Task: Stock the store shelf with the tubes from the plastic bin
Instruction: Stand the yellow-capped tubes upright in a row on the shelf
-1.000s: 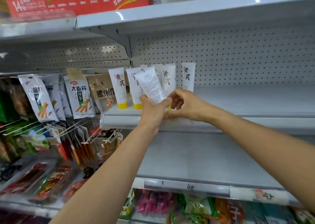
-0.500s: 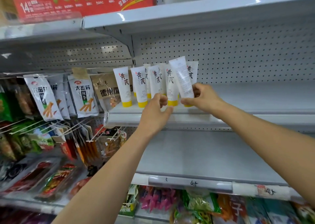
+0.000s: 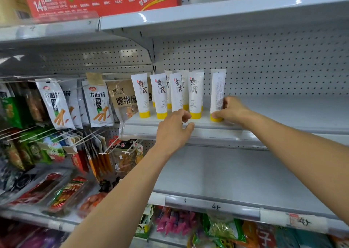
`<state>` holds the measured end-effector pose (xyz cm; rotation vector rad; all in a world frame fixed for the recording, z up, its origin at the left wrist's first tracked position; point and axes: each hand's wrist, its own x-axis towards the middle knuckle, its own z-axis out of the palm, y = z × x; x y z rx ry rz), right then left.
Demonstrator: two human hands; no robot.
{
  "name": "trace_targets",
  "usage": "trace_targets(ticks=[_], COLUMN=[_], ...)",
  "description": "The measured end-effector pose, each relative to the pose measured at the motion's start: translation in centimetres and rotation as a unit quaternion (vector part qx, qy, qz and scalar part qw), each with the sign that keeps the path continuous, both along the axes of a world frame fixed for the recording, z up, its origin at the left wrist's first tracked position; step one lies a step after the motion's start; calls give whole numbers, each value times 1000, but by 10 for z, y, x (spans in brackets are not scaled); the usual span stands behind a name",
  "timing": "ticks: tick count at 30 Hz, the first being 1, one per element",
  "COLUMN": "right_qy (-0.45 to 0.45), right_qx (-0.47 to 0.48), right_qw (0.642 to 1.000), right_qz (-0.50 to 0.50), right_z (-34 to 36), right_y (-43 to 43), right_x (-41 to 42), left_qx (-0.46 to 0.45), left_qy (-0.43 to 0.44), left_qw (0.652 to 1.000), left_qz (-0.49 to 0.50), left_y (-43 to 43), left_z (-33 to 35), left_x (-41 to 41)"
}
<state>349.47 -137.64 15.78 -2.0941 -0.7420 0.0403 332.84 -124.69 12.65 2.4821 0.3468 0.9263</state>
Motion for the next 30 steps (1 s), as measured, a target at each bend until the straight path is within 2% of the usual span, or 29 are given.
trace_targets(ticks=[17, 19, 22, 25, 28, 30], right_qy=[-21, -67, -199, -296, -335, -340], right_qx=[-42, -63, -106, -140, -157, -169], right_qw=[998, 993, 968, 942, 928, 925], right_qz=[-40, -69, -108, -78, -31, -2], right_z=[-3, -5, -10, -23, -43, -59], right_y=[1, -3, -11, -11, -2, 8], right_x=[-12, -23, -53, -86, -118, -140], left_qx=[-16, -25, -13, 46, 83, 74], left_qy=[19, 10, 14, 41, 88, 119], left_qw=[1000, 1000, 1000, 998, 992, 989], left_qz=[-3, -10, -5, 19, 41, 51], left_y=[2, 2, 5, 16, 33, 45], left_z=[7, 4, -7, -22, -43, -61], left_x=[-15, -25, -42, -62, -82, -97])
